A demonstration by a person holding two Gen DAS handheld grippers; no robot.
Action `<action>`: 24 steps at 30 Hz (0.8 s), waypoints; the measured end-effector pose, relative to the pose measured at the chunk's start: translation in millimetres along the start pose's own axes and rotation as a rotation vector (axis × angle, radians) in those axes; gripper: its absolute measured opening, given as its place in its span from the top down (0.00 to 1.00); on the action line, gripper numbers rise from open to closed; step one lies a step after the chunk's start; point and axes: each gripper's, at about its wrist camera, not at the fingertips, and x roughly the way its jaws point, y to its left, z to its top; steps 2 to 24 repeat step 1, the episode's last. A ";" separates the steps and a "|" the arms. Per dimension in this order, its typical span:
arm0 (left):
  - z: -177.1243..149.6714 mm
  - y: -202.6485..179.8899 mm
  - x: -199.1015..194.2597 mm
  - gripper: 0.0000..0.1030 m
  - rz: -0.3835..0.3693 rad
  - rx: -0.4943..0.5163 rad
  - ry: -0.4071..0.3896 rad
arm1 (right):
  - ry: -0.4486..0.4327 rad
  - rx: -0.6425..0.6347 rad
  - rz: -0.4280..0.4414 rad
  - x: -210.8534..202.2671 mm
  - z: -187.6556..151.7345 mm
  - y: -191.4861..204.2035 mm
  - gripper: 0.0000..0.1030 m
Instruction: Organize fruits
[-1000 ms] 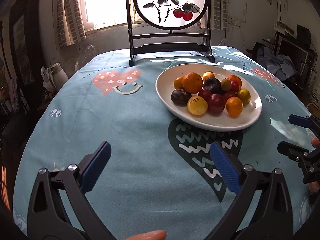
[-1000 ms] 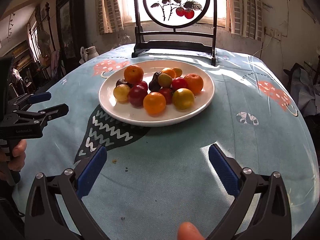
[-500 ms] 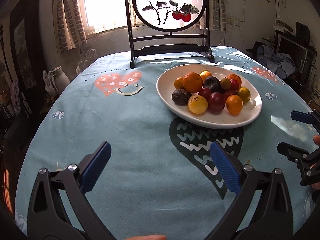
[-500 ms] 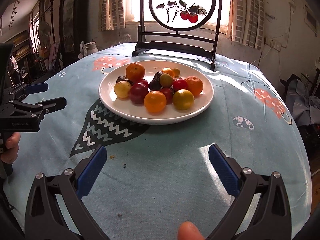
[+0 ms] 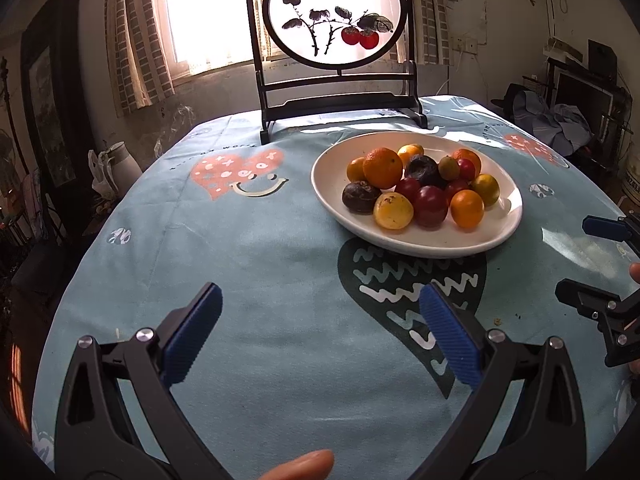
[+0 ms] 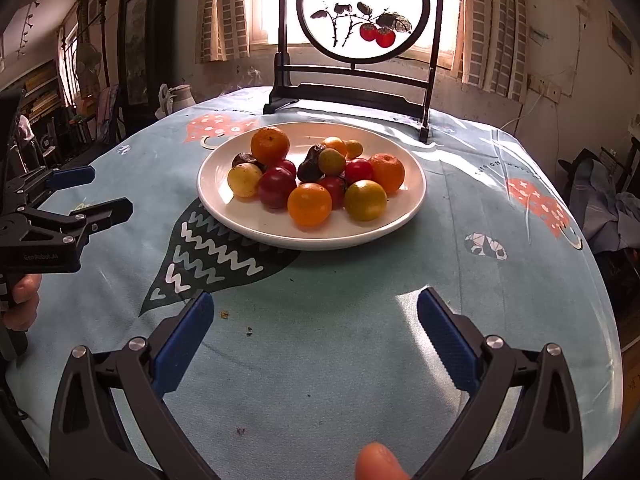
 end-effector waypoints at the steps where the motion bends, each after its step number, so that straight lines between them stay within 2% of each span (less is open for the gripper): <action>1: -0.2 0.3 0.6 0.02 0.004 0.000 0.003 | -0.001 -0.002 -0.001 -0.2 0.0 0.2 0.01; 24: -0.2 0.3 0.6 0.02 0.004 0.000 0.003 | -0.001 -0.002 -0.001 -0.2 0.0 0.2 0.01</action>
